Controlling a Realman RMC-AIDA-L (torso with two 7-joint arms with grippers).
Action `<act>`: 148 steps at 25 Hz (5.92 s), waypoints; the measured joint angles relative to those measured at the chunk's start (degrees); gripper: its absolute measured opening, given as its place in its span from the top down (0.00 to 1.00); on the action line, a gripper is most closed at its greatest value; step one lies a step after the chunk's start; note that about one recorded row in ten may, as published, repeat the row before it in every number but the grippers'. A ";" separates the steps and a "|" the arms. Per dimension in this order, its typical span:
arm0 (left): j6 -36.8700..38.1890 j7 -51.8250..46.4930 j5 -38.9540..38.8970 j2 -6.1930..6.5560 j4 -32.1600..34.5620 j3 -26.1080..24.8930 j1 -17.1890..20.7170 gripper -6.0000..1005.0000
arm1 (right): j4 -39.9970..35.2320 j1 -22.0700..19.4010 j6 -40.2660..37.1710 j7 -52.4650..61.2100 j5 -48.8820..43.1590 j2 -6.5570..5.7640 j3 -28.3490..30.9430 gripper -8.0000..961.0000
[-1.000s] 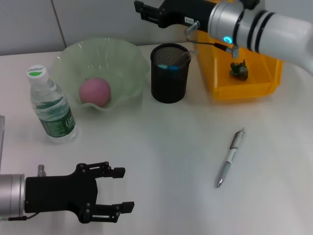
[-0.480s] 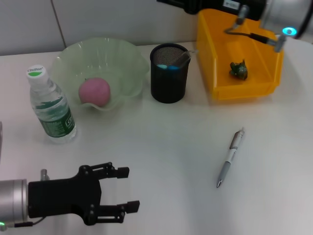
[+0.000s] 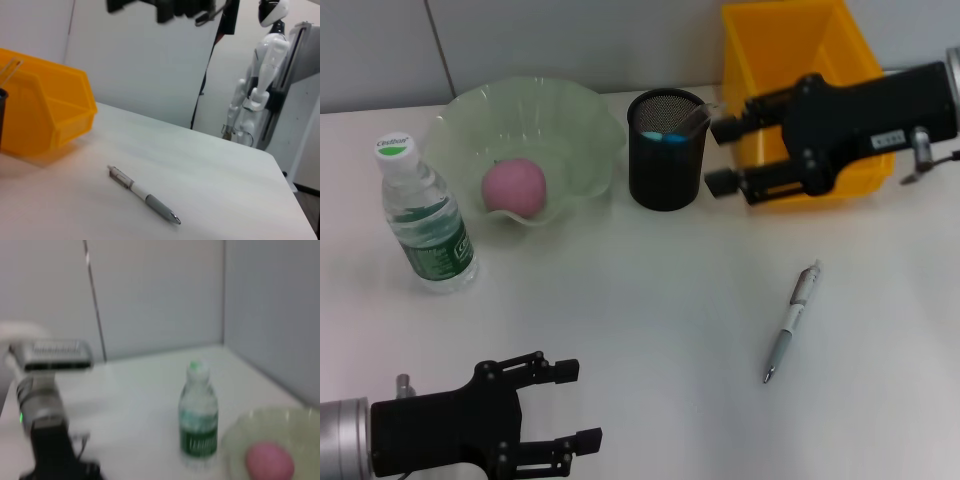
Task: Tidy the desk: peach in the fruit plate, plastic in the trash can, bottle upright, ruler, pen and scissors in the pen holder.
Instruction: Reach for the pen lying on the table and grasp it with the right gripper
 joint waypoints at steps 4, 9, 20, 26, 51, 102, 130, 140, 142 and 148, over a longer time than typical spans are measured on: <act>0.30 0.03 -0.61 0.07 0.03 0.16 0.71 0.18 | 0.27 2.36 -4.24 0.09 -6.62 -0.77 0.42 0.35; 0.53 0.12 -0.63 0.11 0.39 0.00 0.56 0.18 | 1.32 5.80 -8.05 0.14 -11.04 -1.07 -2.20 0.35; 1.13 -0.29 -1.03 0.14 0.53 0.39 0.01 0.18 | 2.98 10.63 -8.32 0.72 -18.54 0.00 -8.60 0.35; 1.37 -0.38 -1.07 0.12 0.44 0.42 0.23 0.18 | 2.18 11.04 -8.87 2.29 -19.85 0.32 -8.46 0.36; 1.30 -1.01 -2.35 0.13 0.35 -0.10 -0.69 0.18 | 8.16 17.72 -5.39 66.00 -44.57 0.78 -7.76 0.36; 4.39 -4.30 -3.41 0.39 5.02 0.34 -1.36 0.19 | 21.03 18.55 6.65 69.07 -50.23 3.37 -12.52 0.37; 5.28 -4.99 -3.28 0.39 5.01 0.41 -1.62 0.19 | 24.43 20.29 8.90 69.01 -50.67 3.33 -13.89 0.37; 5.49 -5.01 -3.16 0.46 5.44 0.41 -1.62 0.19 | 25.59 21.09 9.46 69.01 -51.03 3.34 -14.54 0.37; 5.58 -5.00 -3.16 0.45 5.56 0.41 -1.61 0.19 | 25.61 21.11 9.53 69.01 -51.20 3.36 -14.86 0.37; 5.88 -5.00 -3.18 0.41 5.63 0.41 -1.56 0.19 | 26.83 21.87 10.13 69.01 -51.51 3.42 -15.54 0.37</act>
